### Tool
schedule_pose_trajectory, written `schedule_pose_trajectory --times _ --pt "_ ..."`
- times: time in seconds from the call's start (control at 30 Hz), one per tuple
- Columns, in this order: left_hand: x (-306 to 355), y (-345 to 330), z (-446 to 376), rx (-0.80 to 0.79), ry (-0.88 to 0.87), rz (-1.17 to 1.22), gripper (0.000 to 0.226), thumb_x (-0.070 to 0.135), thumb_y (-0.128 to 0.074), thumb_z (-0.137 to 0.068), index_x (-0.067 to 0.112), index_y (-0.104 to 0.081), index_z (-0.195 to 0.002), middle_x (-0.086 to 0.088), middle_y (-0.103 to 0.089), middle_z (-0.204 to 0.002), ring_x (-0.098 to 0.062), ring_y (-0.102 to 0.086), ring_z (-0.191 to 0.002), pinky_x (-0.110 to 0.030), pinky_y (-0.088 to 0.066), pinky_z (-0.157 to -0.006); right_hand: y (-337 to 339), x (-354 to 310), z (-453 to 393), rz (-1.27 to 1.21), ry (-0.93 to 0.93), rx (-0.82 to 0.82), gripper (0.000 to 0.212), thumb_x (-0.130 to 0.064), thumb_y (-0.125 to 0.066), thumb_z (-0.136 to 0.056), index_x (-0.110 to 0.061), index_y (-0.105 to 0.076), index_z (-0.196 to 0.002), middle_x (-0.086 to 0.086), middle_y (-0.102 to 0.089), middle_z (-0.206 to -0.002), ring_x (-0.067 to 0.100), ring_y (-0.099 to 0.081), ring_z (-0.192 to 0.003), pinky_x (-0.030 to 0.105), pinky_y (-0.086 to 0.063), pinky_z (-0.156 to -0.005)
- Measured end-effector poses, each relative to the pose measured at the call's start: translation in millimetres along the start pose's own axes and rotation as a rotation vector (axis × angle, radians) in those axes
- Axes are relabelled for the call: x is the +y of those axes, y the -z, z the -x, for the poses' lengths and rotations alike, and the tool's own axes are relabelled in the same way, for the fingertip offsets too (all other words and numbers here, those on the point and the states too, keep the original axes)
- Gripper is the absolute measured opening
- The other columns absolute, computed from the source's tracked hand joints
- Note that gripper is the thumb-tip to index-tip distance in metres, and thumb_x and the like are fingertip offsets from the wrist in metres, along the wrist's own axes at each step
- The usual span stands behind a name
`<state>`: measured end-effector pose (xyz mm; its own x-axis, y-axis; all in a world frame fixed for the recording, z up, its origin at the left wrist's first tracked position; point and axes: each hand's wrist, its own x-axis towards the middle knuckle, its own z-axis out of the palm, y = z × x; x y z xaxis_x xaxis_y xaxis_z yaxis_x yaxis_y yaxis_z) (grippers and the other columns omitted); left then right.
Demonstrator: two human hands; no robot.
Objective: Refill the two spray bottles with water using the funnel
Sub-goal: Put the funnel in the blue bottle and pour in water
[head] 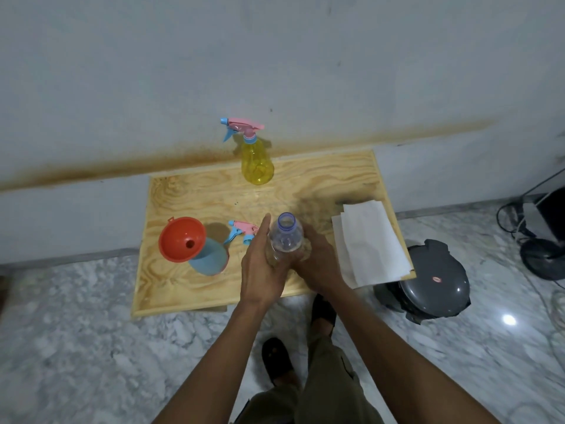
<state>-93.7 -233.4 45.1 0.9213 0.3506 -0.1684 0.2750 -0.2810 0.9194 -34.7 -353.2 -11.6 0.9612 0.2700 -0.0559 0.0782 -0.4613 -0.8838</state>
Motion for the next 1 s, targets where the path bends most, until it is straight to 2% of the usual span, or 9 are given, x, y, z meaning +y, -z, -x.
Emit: schedule_pose_trajectory --times 0.07,0.13,0.27,0.37,0.5,0.6,0.67,0.8,1.0 --pt "7.2 12.9 5.3 0.016 -0.023 -0.007 0.095 0.024 -0.083 -0.080 0.019 -0.027 -0.157 0.008 -0.051 -0.145 0.022 -0.045 -0.119 0.000 -0.040 -0.088 -1.3 -3.8 2.6 0.000 0.005 0.022 0.061 -0.032 -0.082 -0.073 -0.025 -0.058 -0.129 -0.005 -0.072 -0.114 0.012 -0.067 -0.102 0.024 -0.052 -0.082" --pt "11.2 28.9 14.0 0.097 -0.074 -0.050 0.093 0.044 -0.080 -0.076 0.024 -0.035 -0.154 0.006 -0.049 -0.150 0.002 -0.048 -0.132 -0.017 -0.046 -0.101 -3.1 -5.0 4.7 -0.027 -0.008 0.030 0.067 -0.046 -0.081 -0.073 -0.026 -0.054 -0.132 -0.008 -0.068 -0.117 0.007 -0.064 -0.103 0.017 -0.048 -0.080" --pt "11.2 67.6 24.7 0.421 -0.221 -0.145 0.066 0.038 -0.080 -0.081 0.017 -0.055 -0.138 -0.001 -0.063 -0.129 -0.012 -0.060 -0.117 -0.023 -0.050 -0.093 -7.7 -10.9 2.2 -0.024 -0.038 0.041 0.073 -0.045 -0.088 -0.068 -0.030 -0.051 -0.129 -0.012 -0.067 -0.113 0.010 -0.064 -0.100 0.025 -0.049 -0.079" --pt "3.8 98.5 22.1 0.605 -0.190 -0.238 0.065 0.040 -0.080 -0.081 0.014 -0.055 -0.135 -0.005 -0.058 -0.128 -0.021 -0.055 -0.118 -0.032 -0.047 -0.096 -7.9 -17.4 -0.1 -0.002 -0.043 0.022 0.068 -0.039 -0.088 -0.071 -0.026 -0.051 -0.127 -0.010 -0.068 -0.110 0.011 -0.064 -0.094 0.011 -0.043 -0.069" --pt "-19.5 124.7 4.3 0.518 0.048 -0.331 0.087 0.052 -0.080 -0.077 0.018 -0.041 -0.146 -0.009 -0.044 -0.144 -0.026 -0.035 -0.137 -0.045 -0.037 -0.109 -5.7 -23.5 -1.2 0.006 -0.023 -0.003 0.065 -0.034 -0.086 -0.074 -0.024 -0.050 -0.127 -0.012 -0.065 -0.107 0.010 -0.064 -0.093 0.000 -0.040 -0.066" --pt "-30.3 135.0 -6.7 0.438 0.133 -0.351 0.099 0.060 -0.080 -0.072 0.018 -0.035 -0.150 -0.010 -0.037 -0.152 -0.029 -0.029 -0.142 -0.051 -0.034 -0.112 -3.4 -30.6 -3.5 0.014 0.035 -0.020 0.069 -0.034 -0.087 -0.074 -0.024 -0.049 -0.131 -0.013 -0.063 -0.113 0.011 -0.063 -0.098 0.008 -0.042 -0.073" --pt "-36.5 137.4 -11.7 0.417 0.173 -0.353 0.101 0.061 -0.080 -0.070 0.018 -0.036 -0.150 -0.010 -0.039 -0.151 -0.031 -0.032 -0.141 -0.052 -0.036 -0.111 0.2 -38.2 -7.0 0.017 0.065 -0.027 0.071 -0.036 -0.087 -0.074 -0.025 -0.048 -0.132 -0.013 -0.061 -0.116 0.012 -0.061 -0.101 0.020 -0.046 -0.078" --pt "-42.7 135.9 -14.3 0.410 0.192 -0.301 0.102 0.064 -0.081 -0.066 0.018 -0.040 -0.148 -0.009 -0.049 -0.145 -0.031 -0.046 -0.134 -0.050 -0.043 -0.106 5.2 -61.6 -16.3 -0.011 0.164 -0.042 0.069 -0.044 -0.084 -0.074 -0.031 -0.046 -0.130 -0.017 -0.058 -0.117 0.005 -0.058 -0.102 0.014 -0.044 -0.081" --pt "-40.4 132.5 -13.7 0.461 0.160 -0.239 0.093 0.056 -0.085 -0.068 0.023 -0.044 -0.144 -0.002 -0.053 -0.141 -0.023 -0.051 -0.128 -0.043 -0.045 -0.104 3.0 -90.3 -33.1 -0.031 0.229 -0.059 0.072 -0.061 -0.074 -0.072 -0.046 -0.040 -0.134 -0.023 -0.059 -0.122 -0.005 -0.058 -0.105 0.023 -0.050 -0.089"
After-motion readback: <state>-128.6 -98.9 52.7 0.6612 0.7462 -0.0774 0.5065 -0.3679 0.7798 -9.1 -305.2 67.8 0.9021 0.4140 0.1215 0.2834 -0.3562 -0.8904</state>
